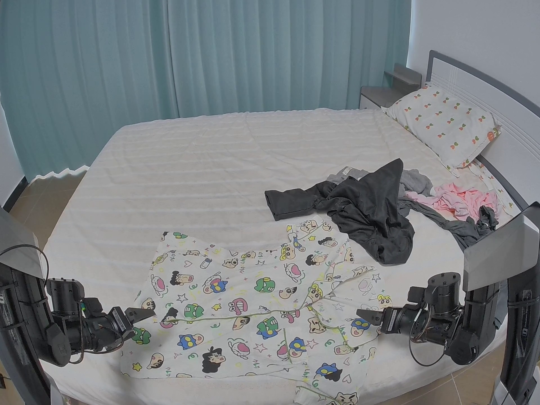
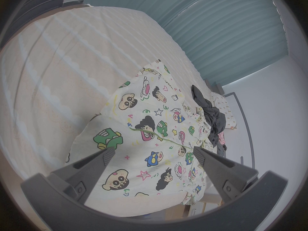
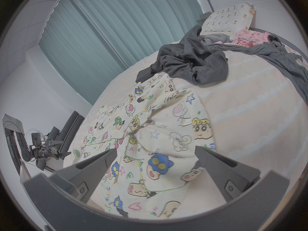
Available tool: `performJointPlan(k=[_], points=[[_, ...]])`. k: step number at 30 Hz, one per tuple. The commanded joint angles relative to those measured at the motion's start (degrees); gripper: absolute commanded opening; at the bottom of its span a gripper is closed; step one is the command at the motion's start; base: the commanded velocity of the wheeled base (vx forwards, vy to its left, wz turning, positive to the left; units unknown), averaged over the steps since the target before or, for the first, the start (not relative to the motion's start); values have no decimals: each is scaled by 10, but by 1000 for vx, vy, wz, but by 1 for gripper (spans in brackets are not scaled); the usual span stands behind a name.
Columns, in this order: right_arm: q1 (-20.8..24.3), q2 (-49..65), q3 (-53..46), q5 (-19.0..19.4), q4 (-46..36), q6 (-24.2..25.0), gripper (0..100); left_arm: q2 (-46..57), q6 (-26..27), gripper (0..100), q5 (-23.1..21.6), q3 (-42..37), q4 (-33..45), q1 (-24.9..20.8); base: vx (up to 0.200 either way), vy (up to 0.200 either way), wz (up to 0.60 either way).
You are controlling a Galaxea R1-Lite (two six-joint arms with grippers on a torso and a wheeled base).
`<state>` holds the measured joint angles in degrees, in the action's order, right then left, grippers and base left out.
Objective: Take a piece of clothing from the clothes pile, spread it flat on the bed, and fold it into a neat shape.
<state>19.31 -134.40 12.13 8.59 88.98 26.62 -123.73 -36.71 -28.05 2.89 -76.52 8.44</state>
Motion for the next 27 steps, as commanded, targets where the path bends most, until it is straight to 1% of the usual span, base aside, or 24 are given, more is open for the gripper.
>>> performJointPlan(k=[1,5,14,20,27], points=[[0,-2,-1,0,7,-1,100,-2,0,100,0,1,0,0,0,200,0],[2,-2,-1,0,6,-2,100,-2,1,100,1,1,0,0,0,200,0],[3,-4,-1,0,6,-3,100,-2,1,100,1,0,0,1,0,0,0],[3,-4,-1,0,6,-3,100,-3,4,100,2,0,0,1,200,0,0],[3,-4,1,0,6,-3,100,-4,5,100,3,-2,0,0,0,0,0]])
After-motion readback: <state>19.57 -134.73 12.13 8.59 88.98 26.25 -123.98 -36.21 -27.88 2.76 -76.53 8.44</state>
